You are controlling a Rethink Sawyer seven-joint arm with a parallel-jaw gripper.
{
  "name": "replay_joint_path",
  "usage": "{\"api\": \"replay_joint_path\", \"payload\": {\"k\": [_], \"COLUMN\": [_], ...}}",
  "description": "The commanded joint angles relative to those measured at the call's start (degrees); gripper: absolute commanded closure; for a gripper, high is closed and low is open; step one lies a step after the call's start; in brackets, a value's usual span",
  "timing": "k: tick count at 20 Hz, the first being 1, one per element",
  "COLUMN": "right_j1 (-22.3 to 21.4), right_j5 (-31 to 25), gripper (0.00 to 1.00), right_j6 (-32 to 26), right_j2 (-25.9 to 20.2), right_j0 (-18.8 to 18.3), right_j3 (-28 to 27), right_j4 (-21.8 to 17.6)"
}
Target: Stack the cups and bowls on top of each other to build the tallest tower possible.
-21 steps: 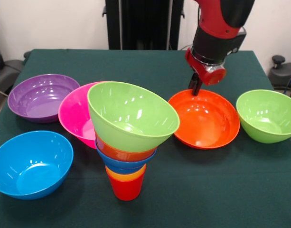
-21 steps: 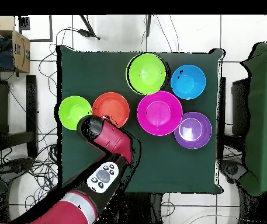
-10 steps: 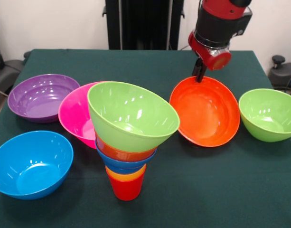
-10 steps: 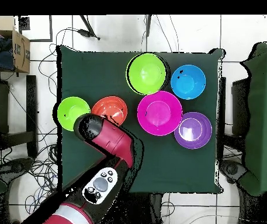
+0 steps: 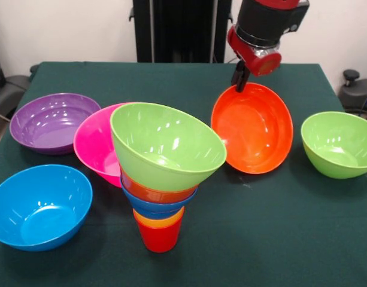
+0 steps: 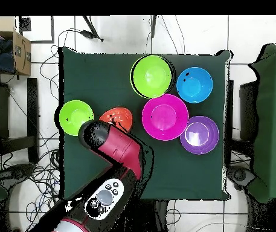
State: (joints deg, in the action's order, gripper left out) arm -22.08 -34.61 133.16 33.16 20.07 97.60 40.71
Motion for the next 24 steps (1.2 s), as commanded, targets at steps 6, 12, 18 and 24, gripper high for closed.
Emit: {"api": "replay_joint_path", "payload": {"k": [6,12,18,24], "right_j1": [2.1,1.1,-0.5,-1.3], "right_j5": [-4.3,-4.7,-8.0,-4.8], "gripper": [1.0,1.0,1.0,1.0], "right_j6": [8.1,7.5,8.2,8.6], "right_j2": [-1.2,-1.5,-1.5,-3.3], "right_j0": [0.0,-0.6,-0.3,0.0], "right_j3": [3.3,4.4,5.2,7.4], "right_j4": [-7.6,-8.7,-9.3,-8.1]}}
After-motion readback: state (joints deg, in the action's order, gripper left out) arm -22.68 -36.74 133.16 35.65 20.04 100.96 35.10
